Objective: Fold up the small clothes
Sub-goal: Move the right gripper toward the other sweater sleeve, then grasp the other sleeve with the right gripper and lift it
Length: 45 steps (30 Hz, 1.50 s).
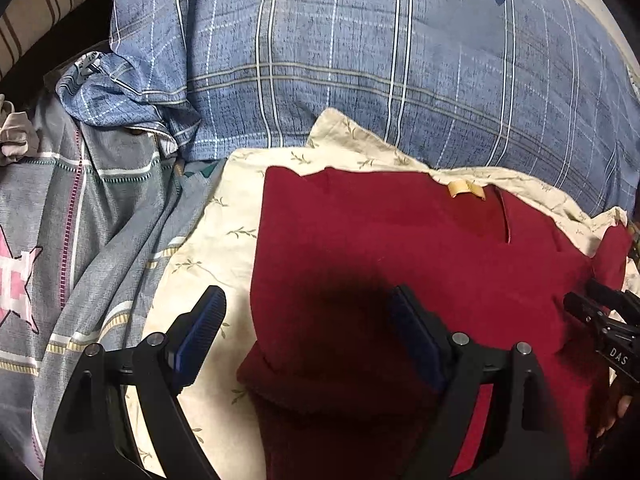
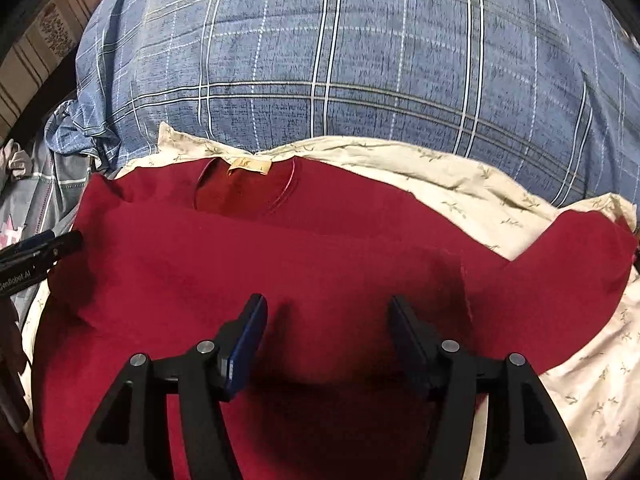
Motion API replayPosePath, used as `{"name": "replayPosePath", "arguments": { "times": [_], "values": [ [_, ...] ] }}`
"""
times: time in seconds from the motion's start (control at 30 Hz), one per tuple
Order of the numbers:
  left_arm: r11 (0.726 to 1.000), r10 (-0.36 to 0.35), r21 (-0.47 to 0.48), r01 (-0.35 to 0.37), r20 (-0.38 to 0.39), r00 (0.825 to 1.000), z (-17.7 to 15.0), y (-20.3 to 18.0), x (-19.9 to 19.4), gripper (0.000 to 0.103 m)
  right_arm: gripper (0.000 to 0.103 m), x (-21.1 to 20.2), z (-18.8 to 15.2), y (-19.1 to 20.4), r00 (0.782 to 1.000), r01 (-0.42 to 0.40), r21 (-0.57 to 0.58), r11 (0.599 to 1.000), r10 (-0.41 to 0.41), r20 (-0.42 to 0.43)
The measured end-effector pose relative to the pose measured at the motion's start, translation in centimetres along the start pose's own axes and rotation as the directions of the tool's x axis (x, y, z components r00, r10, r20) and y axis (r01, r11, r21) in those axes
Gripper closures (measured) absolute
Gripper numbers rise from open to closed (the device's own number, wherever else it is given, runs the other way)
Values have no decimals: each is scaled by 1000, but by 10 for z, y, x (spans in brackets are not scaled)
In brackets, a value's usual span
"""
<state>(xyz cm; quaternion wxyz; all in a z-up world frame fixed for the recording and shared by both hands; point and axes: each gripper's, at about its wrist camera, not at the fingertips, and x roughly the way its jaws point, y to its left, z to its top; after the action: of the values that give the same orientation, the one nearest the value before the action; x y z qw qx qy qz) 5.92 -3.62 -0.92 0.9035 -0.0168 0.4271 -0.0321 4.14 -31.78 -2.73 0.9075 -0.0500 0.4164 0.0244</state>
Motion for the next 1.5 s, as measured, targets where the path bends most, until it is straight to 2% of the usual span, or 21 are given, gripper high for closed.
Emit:
{"name": "replayPosePath", "arguments": {
  "times": [0.33, 0.43, 0.63, 0.83, 0.93, 1.07, 1.2, 1.27, 1.37, 1.5],
  "values": [
    [1000, 27, 12, -27, -40, 999, -2, 0, 15, 18, 38, 20, 2, -3, 1000, 21, 19, 1000, -21, -19],
    [999, 32, 19, -31, -35, 999, -2, -2, 13, 18, 38, 18, 3, -2, 999, 30, 16, 999, -29, -18],
    [1000, -2, 25, 2, -16, 1000, -2, -6, 4, 18, 37, -3, -3, 2, 1000, 4, 18, 1000, -5, 2],
    [999, -12, 41, 14, -59, 998, -5, -9, 12, 18, 35, 3, -11, 4, 1000, 22, 10, 1000, -22, -8],
    [999, -7, 42, 10, -67, 998, -6, -10, 14, 18, 35, -5, -8, -1, 1000, -4, 17, 1000, 4, -16],
    [999, -28, 24, 29, -52, 998, -4, -9, 8, 18, 31, -34, -3, -40, 998, 28, 78, 997, -32, 46],
    [999, -44, 7, 45, -44, 998, -3, -8, 4, 18, 28, -47, 6, -108, 986, 148, 192, 970, -160, 48],
    [999, -45, 5, 46, -47, 998, -3, -8, 5, 18, 19, -46, 14, -154, 982, 166, 311, 936, -185, 32],
    [999, -33, 10, 34, -53, 998, -3, -8, 7, 18, 19, -43, 18, -222, 973, 209, 477, 854, -229, -15],
    [999, -42, -6, 42, -55, 998, -2, -4, 8, 18, 20, -48, 8, -282, 953, 260, 580, 772, -300, -28]
  ]
}}
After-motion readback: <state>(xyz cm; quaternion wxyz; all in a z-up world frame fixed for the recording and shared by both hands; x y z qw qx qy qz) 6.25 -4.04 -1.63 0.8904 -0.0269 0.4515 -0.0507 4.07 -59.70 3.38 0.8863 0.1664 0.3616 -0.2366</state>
